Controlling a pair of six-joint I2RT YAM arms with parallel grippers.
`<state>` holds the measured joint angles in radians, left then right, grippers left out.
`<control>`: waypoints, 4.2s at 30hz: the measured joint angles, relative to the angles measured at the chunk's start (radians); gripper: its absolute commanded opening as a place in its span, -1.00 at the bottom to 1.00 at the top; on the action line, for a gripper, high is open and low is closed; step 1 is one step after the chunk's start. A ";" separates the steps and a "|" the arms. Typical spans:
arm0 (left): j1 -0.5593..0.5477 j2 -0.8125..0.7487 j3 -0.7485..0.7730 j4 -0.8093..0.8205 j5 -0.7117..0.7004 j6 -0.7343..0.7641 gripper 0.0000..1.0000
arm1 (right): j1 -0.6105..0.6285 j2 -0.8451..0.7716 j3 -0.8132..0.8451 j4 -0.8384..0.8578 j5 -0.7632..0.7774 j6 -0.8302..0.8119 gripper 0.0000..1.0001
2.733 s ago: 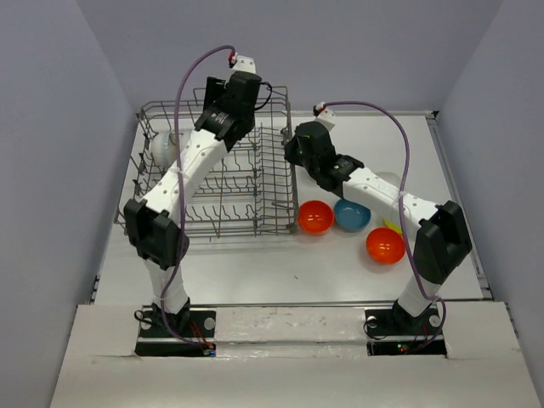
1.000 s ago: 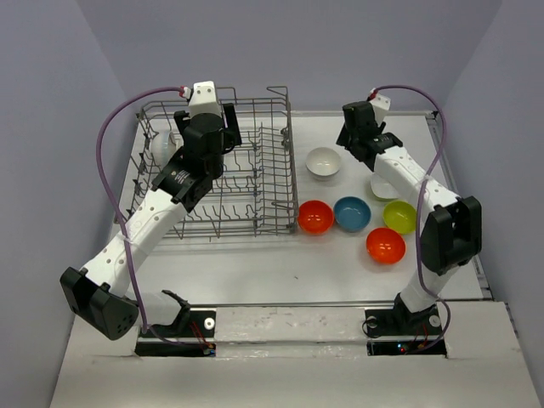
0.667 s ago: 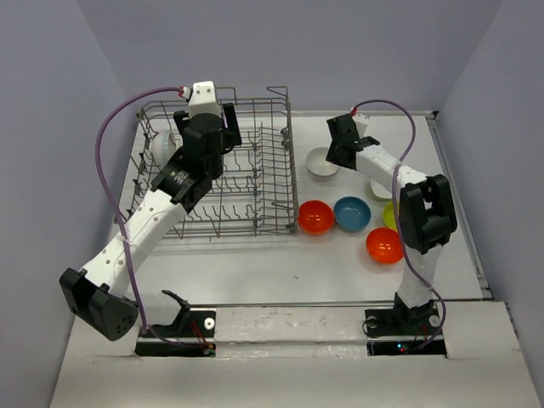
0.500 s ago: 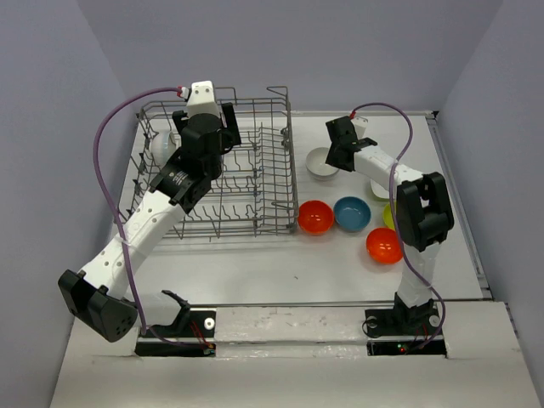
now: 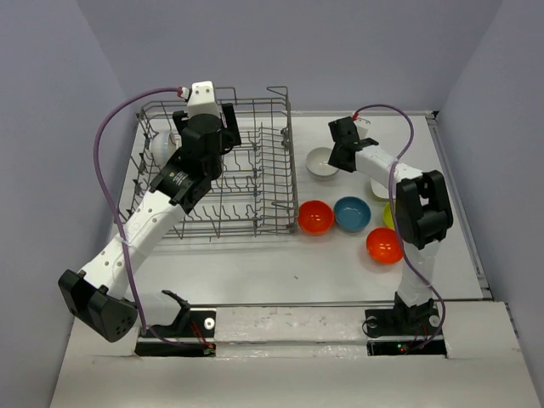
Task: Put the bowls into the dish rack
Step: Pick up the bowl from the center of the board, then pass from the right arm to the left
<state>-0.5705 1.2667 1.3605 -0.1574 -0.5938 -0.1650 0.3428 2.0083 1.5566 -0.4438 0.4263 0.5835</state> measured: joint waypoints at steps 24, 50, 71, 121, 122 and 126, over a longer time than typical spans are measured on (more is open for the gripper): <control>-0.005 0.000 0.000 0.000 0.003 0.003 0.68 | -0.034 0.001 -0.011 0.017 -0.061 0.005 -0.34; -0.006 0.011 0.000 -0.004 0.002 0.006 0.68 | -0.047 0.015 -0.019 0.032 -0.103 0.008 -0.99; -0.006 0.055 0.026 -0.032 0.026 -0.002 0.68 | -0.074 -0.184 -0.023 0.012 -0.060 -0.023 -0.99; -0.323 0.467 0.605 -0.118 0.272 -0.211 0.62 | -0.071 -0.678 -0.131 -0.051 -0.237 -0.050 -0.99; -0.335 0.500 0.640 -0.133 0.255 -0.211 0.61 | -0.070 -0.680 -0.131 -0.051 -0.238 -0.053 -0.99; -0.368 0.618 0.783 -0.209 0.180 -0.211 0.60 | -0.062 -0.692 -0.131 -0.051 -0.240 -0.057 -0.99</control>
<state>-0.9382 1.8847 2.1437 -0.3668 -0.4133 -0.3759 0.2810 1.3167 1.4258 -0.4950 0.1867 0.5266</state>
